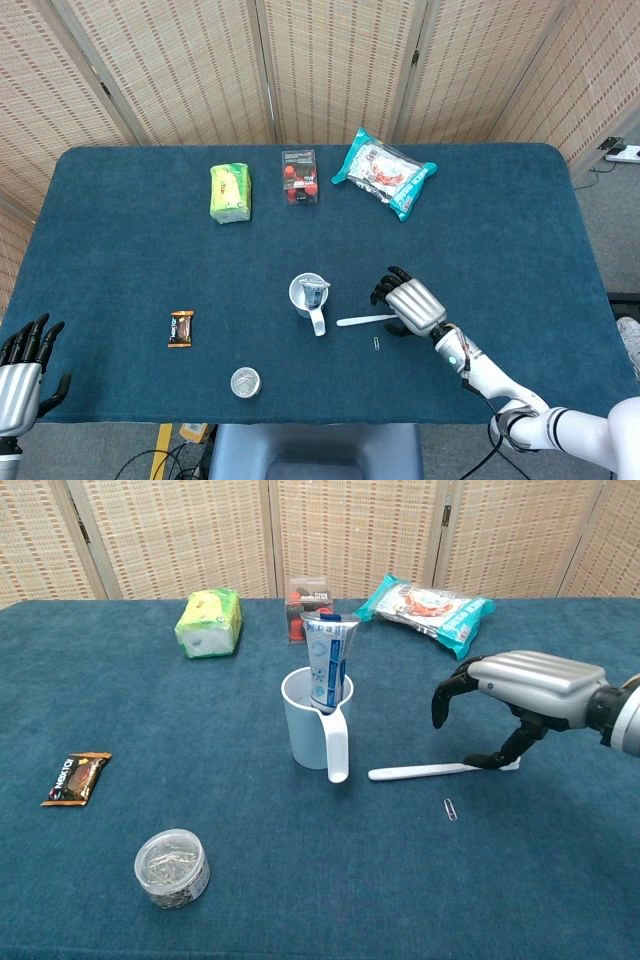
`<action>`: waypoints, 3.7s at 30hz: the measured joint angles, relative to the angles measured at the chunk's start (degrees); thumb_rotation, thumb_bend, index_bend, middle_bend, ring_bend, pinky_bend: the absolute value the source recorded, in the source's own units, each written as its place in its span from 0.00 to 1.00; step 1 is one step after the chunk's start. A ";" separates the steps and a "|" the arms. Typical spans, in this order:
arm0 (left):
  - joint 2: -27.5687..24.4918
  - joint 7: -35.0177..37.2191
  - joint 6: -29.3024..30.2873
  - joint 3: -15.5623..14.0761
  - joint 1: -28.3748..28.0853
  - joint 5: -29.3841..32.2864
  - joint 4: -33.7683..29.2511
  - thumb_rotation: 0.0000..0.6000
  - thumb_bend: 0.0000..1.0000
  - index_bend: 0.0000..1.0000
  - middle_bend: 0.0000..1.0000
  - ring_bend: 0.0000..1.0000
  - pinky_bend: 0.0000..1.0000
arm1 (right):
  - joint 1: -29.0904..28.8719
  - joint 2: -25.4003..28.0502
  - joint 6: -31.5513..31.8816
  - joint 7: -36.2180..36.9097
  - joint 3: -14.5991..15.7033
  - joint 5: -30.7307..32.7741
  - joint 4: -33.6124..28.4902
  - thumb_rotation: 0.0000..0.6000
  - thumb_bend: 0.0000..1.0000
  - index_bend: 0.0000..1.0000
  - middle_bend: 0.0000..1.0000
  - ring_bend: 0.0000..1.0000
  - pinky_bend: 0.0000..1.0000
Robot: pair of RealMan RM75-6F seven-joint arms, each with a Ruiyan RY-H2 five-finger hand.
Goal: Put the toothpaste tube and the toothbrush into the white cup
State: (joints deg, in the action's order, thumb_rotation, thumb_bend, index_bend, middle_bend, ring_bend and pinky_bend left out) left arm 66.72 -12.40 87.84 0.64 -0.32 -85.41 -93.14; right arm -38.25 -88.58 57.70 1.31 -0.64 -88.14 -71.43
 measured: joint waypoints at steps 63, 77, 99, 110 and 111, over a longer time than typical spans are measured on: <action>0.57 0.96 -1.01 -0.26 0.04 0.49 1.49 1.00 0.44 0.13 0.02 0.03 0.14 | 3.06 3.60 0.30 -6.36 7.85 -4.22 -4.97 1.00 0.47 0.35 0.32 0.17 0.14; 0.48 0.89 -1.08 -0.38 0.16 0.71 1.41 1.00 0.44 0.13 0.02 0.03 0.14 | 4.17 3.46 -1.00 -5.82 2.73 2.44 -0.69 1.00 0.47 0.35 0.32 0.17 0.14; 0.34 1.26 -1.02 -0.52 0.29 0.64 1.44 1.00 0.44 0.13 0.02 0.03 0.14 | 2.53 -2.37 -1.63 -1.98 2.66 -1.64 0.13 1.00 0.47 0.35 0.32 0.17 0.14; 0.28 1.57 -1.06 -0.57 0.26 0.45 1.41 1.00 0.44 0.13 0.02 0.03 0.14 | 2.82 -1.56 0.91 -0.50 5.17 -5.82 -3.40 1.00 0.45 0.35 0.32 0.17 0.14; 0.30 1.59 -1.05 -0.57 0.24 0.42 1.41 1.00 0.44 0.13 0.02 0.03 0.14 | 2.99 -1.43 1.27 -0.69 5.19 -5.90 -3.43 1.00 0.42 0.34 0.31 0.17 0.14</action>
State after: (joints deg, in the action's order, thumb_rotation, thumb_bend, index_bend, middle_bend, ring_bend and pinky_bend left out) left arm 67.02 -10.81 86.79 0.07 -0.08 -84.99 -91.74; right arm -35.26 -90.01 58.97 0.62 4.55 -94.04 -74.86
